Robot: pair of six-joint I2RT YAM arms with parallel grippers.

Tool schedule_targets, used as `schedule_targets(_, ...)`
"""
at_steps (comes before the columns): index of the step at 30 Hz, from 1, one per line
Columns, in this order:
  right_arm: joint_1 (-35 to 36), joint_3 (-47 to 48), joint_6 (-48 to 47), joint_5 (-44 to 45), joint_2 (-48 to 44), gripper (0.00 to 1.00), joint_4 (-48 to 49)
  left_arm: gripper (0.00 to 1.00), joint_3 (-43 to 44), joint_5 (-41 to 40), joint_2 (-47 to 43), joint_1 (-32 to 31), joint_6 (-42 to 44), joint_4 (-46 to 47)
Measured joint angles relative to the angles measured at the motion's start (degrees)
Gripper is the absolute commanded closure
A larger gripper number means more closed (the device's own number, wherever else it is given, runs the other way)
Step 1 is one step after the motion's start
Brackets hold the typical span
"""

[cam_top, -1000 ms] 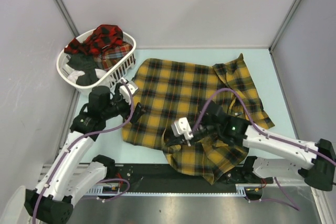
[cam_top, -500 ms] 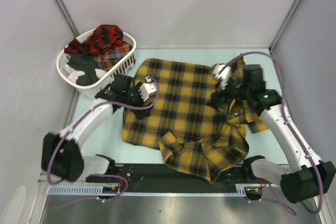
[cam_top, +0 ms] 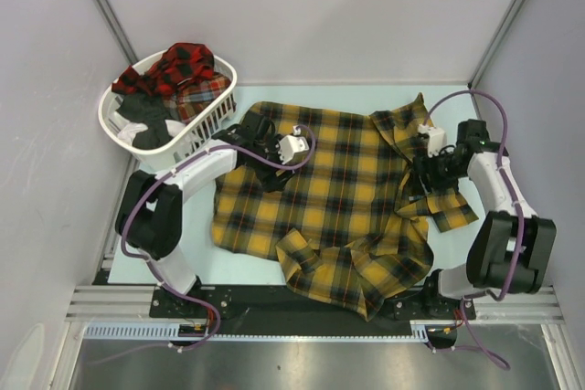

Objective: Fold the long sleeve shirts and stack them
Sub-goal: Flatten the shirt out

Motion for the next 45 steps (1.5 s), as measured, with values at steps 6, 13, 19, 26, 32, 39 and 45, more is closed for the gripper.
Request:
schedule_targets(6, -8.7, -0.3, 2.8, 8.5, 6.3, 0.20, 3.7, 0.20, 0.2, -1.8, 0.6, 0.0, 0.0, 0.0)
schedule_targets(13, -9.4, 0.4, 5.9, 14.3, 16.6, 0.21, 8.3, 0.19, 0.2, -2.8, 0.6, 0.3, 0.0, 0.9)
schedule_targets(19, -10.5, 2.5, 7.5, 17.7, 21.5, 0.78, 10.4, 0.20, 0.2, -3.0, 0.7, 1.4, 0.0, 1.5)
schedule_targets(26, -11.8, 6.7, 7.3, 17.3, 22.3, 1.00, 6.9, 0.22, 0.2, -2.9, 1.8, 3.2, -0.5, 1.5)
schedule_targets(32, -11.2, 26.9, 10.7, 9.5, 22.3, 1.00, 1.2, 0.22, 0.2, -2.8, 2.3, 3.8, -1.1, 1.5)
schedule_targets(39, -3.3, 61.1, 21.0, 1.2, 34.6, 0.72, 9.5, 0.22, 3.9, -2.8, 5.2, 4.9, -4.6, 1.3)
schedule_targets(45, 5.3, 85.0, 24.5, -0.4, 55.4, 0.23, 14.7, 0.21, 7.8, -2.8, 7.3, 8.7, -10.1, 1.9)
